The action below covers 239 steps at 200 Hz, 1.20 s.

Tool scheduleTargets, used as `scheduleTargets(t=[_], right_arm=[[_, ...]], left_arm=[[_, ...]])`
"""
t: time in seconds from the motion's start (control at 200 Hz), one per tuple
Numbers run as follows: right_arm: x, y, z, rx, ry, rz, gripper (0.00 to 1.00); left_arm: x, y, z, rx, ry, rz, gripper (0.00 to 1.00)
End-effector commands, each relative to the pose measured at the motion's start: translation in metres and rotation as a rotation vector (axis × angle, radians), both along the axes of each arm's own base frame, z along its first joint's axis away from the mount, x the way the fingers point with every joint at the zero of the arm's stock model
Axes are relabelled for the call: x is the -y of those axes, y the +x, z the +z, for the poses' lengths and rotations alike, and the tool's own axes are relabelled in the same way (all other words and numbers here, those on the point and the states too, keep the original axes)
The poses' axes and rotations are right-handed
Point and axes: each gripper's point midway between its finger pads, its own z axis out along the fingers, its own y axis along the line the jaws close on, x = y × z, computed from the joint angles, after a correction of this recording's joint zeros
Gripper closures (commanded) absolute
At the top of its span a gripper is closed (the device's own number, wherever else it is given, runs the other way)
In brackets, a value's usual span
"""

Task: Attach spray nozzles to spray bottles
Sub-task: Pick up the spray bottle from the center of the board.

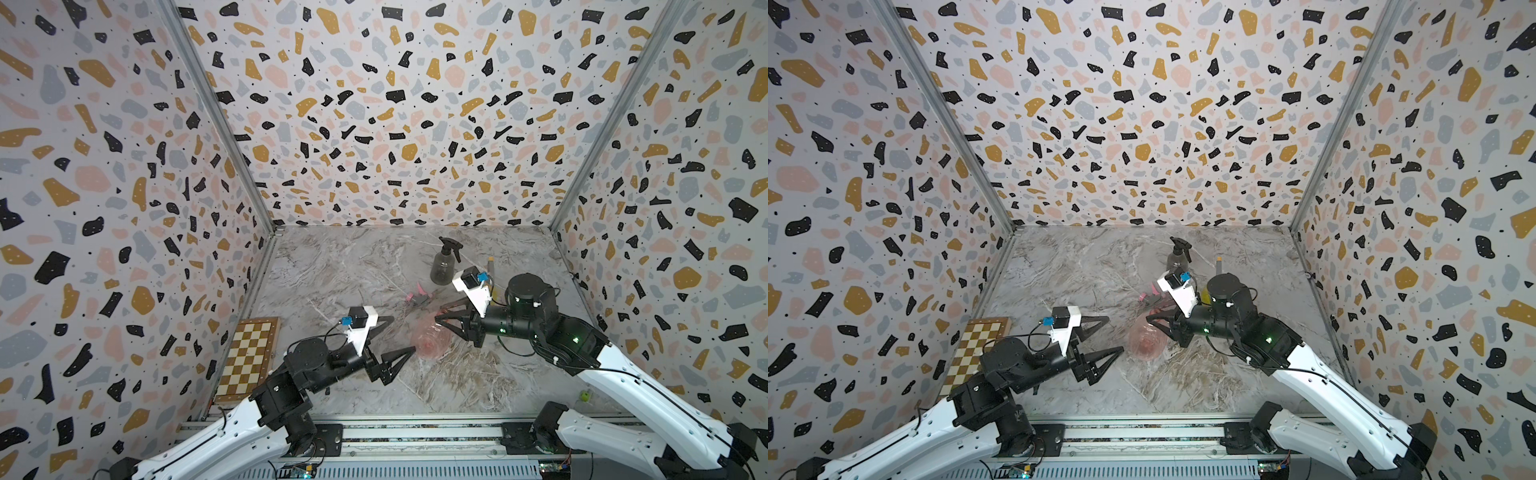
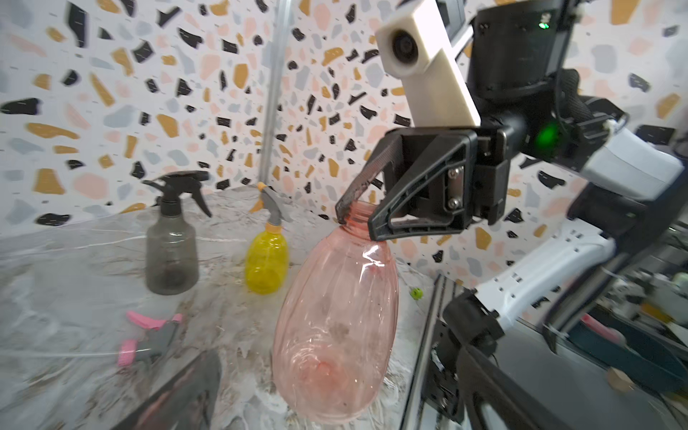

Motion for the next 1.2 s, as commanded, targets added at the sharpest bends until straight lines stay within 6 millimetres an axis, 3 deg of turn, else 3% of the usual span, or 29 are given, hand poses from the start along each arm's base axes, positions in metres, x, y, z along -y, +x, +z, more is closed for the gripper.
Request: scheduleTargets(t=[0.0, 0.18, 0.365, 0.711, 0.871, 1.191], right_arm=[[0.003, -0.04, 0.009, -0.05, 0.041, 0.177, 1.0], [0.005, -0.065, 0.029, -0.049, 0.096, 0.297, 1.0], [-0.005, -0.059, 0.043, -0.017, 0.124, 0.302, 1.0], [-0.024, -0.063, 0.092, 0.086, 0.253, 0.339, 1.0], [-0.031, -0.067, 0.099, 0.109, 0.261, 0.354, 1.0], [-0.035, -0.069, 0.098, 0.108, 0.259, 0.357, 1.0]], left_arm=[[0.014, -0.028, 0.012, 0.085, -0.035, -0.191, 0.01], [0.023, -0.038, 0.006, 0.07, -0.014, -0.282, 0.01], [0.034, -0.049, 0.005, 0.038, -0.018, -0.386, 0.01], [0.032, -0.052, 0.011, 0.033, -0.047, -0.405, 0.01], [0.031, -0.053, 0.012, 0.034, -0.051, -0.409, 0.0], [0.031, -0.055, 0.015, 0.036, -0.053, -0.42, 0.14]])
